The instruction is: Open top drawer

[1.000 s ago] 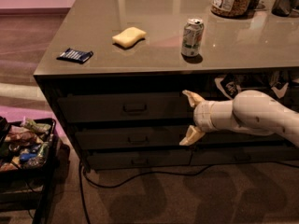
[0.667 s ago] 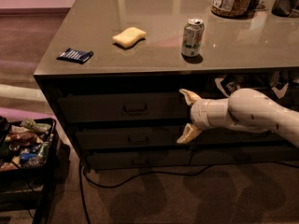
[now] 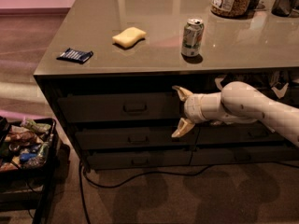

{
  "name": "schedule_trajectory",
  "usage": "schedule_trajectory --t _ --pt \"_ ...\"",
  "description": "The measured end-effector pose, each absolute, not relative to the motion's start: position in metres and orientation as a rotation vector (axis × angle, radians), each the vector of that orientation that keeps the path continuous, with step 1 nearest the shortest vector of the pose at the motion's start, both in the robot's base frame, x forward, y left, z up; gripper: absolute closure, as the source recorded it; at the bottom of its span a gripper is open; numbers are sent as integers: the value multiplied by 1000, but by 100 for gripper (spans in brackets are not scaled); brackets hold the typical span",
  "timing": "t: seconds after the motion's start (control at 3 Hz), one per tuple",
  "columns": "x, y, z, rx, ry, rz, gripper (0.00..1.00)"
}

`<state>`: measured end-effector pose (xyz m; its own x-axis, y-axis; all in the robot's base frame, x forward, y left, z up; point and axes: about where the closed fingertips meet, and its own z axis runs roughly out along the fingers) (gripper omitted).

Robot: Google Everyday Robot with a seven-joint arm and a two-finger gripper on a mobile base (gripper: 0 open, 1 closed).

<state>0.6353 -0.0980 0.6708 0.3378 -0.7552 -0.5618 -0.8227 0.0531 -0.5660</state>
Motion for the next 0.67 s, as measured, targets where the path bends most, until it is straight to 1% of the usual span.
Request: schedule_trajectory --t 0.67 --pt "641 -90 666 -1717 1398 104 0"
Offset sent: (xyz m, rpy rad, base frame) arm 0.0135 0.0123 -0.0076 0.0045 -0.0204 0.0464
